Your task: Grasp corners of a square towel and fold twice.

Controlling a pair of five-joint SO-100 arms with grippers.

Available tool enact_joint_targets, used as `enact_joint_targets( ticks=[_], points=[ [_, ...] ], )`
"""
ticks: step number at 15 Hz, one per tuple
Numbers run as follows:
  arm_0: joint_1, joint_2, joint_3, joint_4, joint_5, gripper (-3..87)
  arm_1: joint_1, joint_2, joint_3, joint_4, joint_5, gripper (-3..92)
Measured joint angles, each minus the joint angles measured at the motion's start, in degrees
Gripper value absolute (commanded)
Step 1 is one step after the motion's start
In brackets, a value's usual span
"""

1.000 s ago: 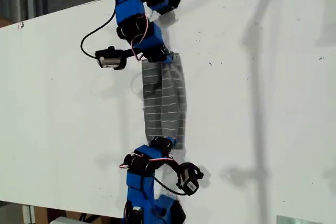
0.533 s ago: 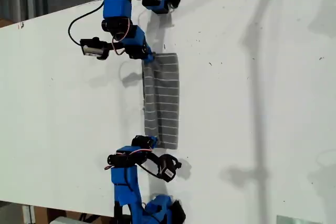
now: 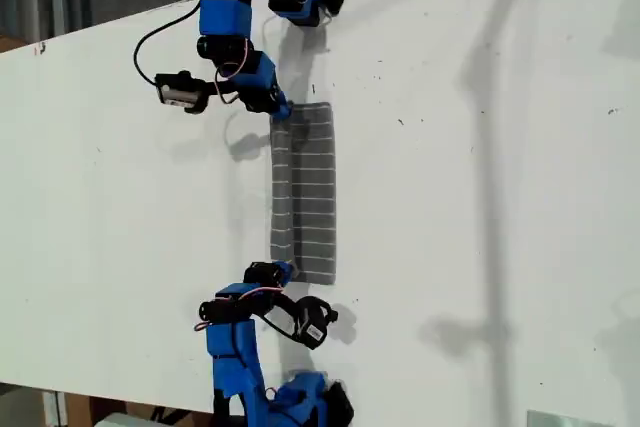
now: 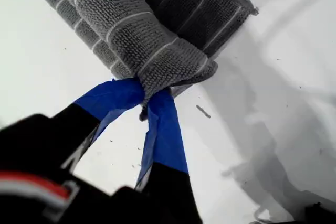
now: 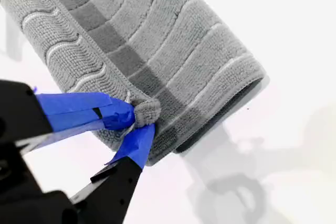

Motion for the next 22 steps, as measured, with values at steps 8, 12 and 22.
enact_joint_targets(
  ticks=[8, 12, 22],
  points=[
    [7.7, 0.1, 4.1, 0.1, -3.9, -0.3, -15.1, 0.3, 6.1, -0.6, 8.8, -0.1],
    [7.9, 0.2, 5.8, -1.3, -3.8, -0.3, -15.9, 0.7, 9.6, -2.8, 9.9, -0.1],
    [7.7, 0.2, -1.7, 6.2, -1.9, 28.9, -14.0, 4.1, 9.8, -3.8, 8.1, 34.5]
  ],
)
